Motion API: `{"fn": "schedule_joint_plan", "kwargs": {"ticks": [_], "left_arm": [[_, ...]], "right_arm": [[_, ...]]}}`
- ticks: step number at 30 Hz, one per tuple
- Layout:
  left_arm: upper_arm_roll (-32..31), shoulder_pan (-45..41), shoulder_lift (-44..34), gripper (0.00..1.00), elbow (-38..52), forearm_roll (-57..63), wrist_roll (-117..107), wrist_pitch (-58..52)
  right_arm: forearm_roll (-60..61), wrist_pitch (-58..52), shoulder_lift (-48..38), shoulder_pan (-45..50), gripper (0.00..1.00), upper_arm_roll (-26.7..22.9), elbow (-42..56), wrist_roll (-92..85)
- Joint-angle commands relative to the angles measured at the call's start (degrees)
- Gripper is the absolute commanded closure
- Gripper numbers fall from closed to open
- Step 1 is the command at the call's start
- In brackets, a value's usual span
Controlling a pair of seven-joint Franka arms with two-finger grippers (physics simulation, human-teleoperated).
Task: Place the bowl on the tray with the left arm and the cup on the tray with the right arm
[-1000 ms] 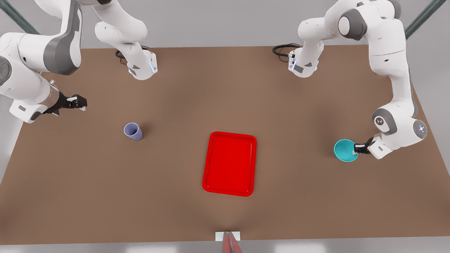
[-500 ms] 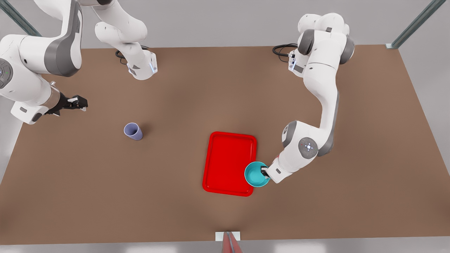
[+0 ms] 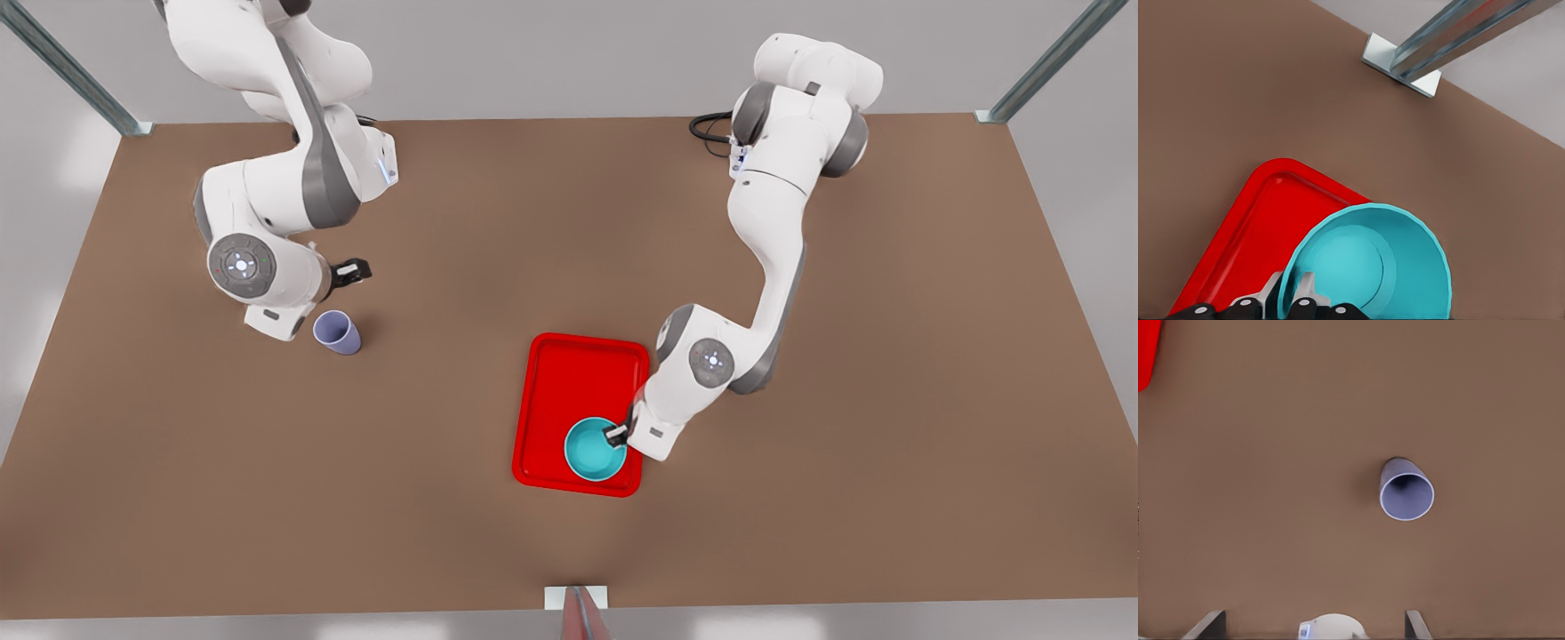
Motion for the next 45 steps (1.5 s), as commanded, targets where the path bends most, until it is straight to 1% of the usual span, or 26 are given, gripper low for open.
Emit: {"fn": "schedule_joint_plan", "kwargs": {"ticks": [1, 3, 4, 5, 6, 7, 8, 9, 10, 11, 12, 13, 14, 15, 17, 18, 21, 29, 39, 45], "left_arm": [[0.1, -0.3, -0.1, 0.00, -0.1, 1.0, -24.6, -0.3], [0.1, -0.3, -0.2, 0.00, -0.1, 2.0, -24.6, -1.2], [0.2, 0.0, -0.4, 0.00, -0.1, 2.0, -24.1, -3.9], [0.4, 0.9, -1.8, 0.00, 0.0, 2.0, -21.7, -9.1], [0.4, 4.1, -5.4, 0.00, 0.3, 1.9, -15.2, -20.2], [0.5, 8.5, -9.8, 0.00, 1.2, 2.0, -6.8, -32.3], [0.5, 12.8, -13.5, 0.00, 2.8, 2.0, 1.3, -41.6], [0.6, 17.0, -16.0, 0.00, 4.7, 4.5, 9.3, -48.3], [0.6, 19.1, -18.2, 0.00, 4.7, 8.7, 16.3, -51.8], [0.6, 21.4, -19.9, 0.00, 4.7, 10.0, 24.2, -56.1], [0.6, 21.9, -21.1, 0.00, 4.7, 11.2, 24.5, -57.3], [0.4, 22.8, -25.0, 0.00, 2.6, 12.6, 31.5, -56.9], [0.4, 23.8, -31.8, 0.00, -6.0, 12.1, 38.2, -53.2], [0.5, 24.2, -35.3, 0.00, -10.7, 12.0, 38.1, -51.4], [0.7, 24.3, -34.9, 0.00, -10.2, 11.8, 37.8, -55.6], [0.7, 24.3, -34.8, 0.00, -9.9, 11.9, 37.6, -55.6], [1.9, 24.3, -34.8, 0.00, -10.0, 11.3, 38.1, -58.1], [2.0, 24.3, -34.5, 0.00, -9.9, 10.8, 38.2, -58.1], [2.0, 24.3, -34.5, 0.00, -9.9, 10.7, 38.2, -57.9], [2.0, 24.3, -34.4, 0.00, -9.9, 10.7, 38.2, -57.8]], "right_arm": [[2.7, 7.4, -0.1, 0.0, 0.00, 0.1, -2.7, 36.2], [3.0, 15.6, -0.4, 0.3, 0.00, 0.6, -8.6, 39.6], [3.0, 21.0, -0.5, 0.0, 0.00, 0.5, -12.9, 39.6], [3.0, 21.1, -0.5, -0.1, 0.00, 0.5, -13.0, 39.6], [3.0, 23.0, -0.5, -0.2, 0.00, 0.5, -14.8, 39.6], [3.0, 27.2, -0.9, -0.3, 0.00, 0.5, -18.6, 39.5], [3.0, 30.5, -2.5, -0.4, 0.00, 0.4, -22.1, 38.8], [3.0, 35.6, -4.6, -1.0, 0.00, 0.3, -26.7, 38.1], [2.9, 38.9, -6.6, -1.9, 0.00, 0.3, -30.2, 35.2], [2.7, 40.6, -7.2, -2.3, 0.00, 0.1, -32.2, 33.7], [2.2, 45.2, -7.9, -2.5, 0.00, 0.0, -35.3, 32.8], [2.0, 47.6, -8.0, -4.3, 0.00, -0.1, -36.7, 28.7], [1.9, 49.8, -7.9, -4.9, 0.00, -0.2, -38.3, 27.5], [1.9, 52.2, -7.9, -4.9, 0.00, -0.2, -40.3, 27.2], [1.9, 53.7, -8.0, -5.8, 0.00, -0.3, -42.1, 26.6], [1.7, 54.1, -7.9, -5.7, 0.00, -1.4, -41.6, 26.2], [0.8, 54.1, -7.6, -5.6, 0.00, -1.5, -40.7, 26.3], [1.6, 53.6, -5.8, -3.5, 0.00, -1.1, -41.2, 27.3], [1.6, 53.9, -4.3, -3.8, 0.00, -1.2, -41.3, 26.5], [1.6, 55.4, -0.4, -3.8, 0.00, -1.2, -41.2, 26.4]]}}
